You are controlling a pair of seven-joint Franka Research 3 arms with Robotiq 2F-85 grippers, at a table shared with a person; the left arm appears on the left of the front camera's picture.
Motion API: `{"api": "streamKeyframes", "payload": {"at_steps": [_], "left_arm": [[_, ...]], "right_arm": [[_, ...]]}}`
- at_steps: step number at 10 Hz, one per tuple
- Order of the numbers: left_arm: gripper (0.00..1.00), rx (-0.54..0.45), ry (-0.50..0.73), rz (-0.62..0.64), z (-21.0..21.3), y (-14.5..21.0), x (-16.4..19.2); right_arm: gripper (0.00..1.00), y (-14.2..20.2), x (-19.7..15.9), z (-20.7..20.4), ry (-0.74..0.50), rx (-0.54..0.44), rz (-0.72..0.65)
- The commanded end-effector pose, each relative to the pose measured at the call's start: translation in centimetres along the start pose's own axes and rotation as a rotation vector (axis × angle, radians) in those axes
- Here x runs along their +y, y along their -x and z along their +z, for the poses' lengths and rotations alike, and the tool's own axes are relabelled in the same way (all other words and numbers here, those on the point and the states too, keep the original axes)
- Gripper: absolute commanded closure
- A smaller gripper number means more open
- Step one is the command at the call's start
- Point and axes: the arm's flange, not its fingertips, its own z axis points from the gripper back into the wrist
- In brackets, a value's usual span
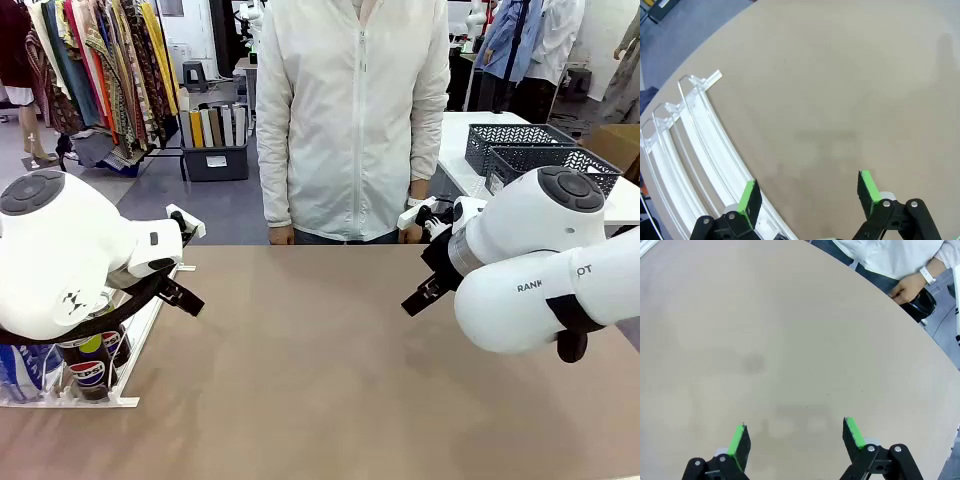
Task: Retrieve and store the cans from the dispenser.
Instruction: Pick up one can from the Automatic Can Dispenser and place it in the middle of the table.
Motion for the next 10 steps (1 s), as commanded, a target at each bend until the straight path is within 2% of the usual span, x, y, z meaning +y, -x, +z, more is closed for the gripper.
{"api": "streamKeyframes", "payload": {"at_steps": [1, 10], "left_arm": [[0.00, 0.000, 0.000, 0.000, 0.02, -0.01, 0.00], [0.00, 0.000, 0.000, 0.000, 0.02, -0.01, 0.00]], "right_arm": [[0.00, 0.00, 0.00, 0.00, 0.000, 0.000, 0.000], [0.00, 0.00, 0.00, 0.00, 0.000, 0.000, 0.000]]}}
